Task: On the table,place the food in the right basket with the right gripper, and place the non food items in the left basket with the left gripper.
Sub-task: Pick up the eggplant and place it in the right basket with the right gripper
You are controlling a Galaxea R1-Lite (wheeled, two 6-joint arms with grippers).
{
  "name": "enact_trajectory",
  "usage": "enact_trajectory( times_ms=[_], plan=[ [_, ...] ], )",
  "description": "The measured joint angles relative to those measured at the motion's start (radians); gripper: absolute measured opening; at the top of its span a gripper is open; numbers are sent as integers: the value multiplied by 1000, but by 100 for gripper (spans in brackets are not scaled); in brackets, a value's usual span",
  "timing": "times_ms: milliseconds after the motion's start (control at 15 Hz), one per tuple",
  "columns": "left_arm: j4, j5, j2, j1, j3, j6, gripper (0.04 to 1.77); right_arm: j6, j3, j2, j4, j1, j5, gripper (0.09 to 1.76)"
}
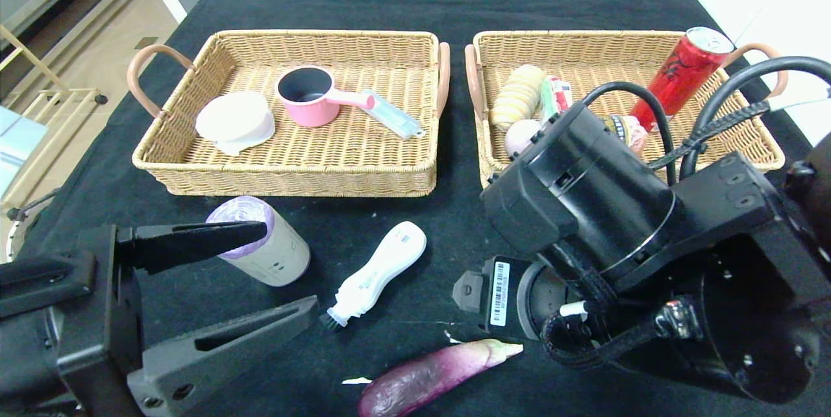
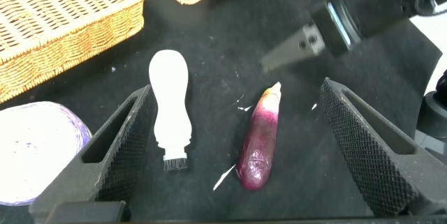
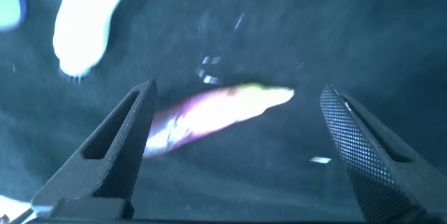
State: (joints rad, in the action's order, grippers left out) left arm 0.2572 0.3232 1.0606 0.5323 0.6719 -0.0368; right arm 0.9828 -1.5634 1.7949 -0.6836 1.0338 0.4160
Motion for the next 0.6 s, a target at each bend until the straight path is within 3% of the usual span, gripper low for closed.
enact_trajectory(
  times_ms=[600],
  plan=[
    [0,0,-8,0,-1,0,172,41,0,86,0,82,-13,170]
  ],
)
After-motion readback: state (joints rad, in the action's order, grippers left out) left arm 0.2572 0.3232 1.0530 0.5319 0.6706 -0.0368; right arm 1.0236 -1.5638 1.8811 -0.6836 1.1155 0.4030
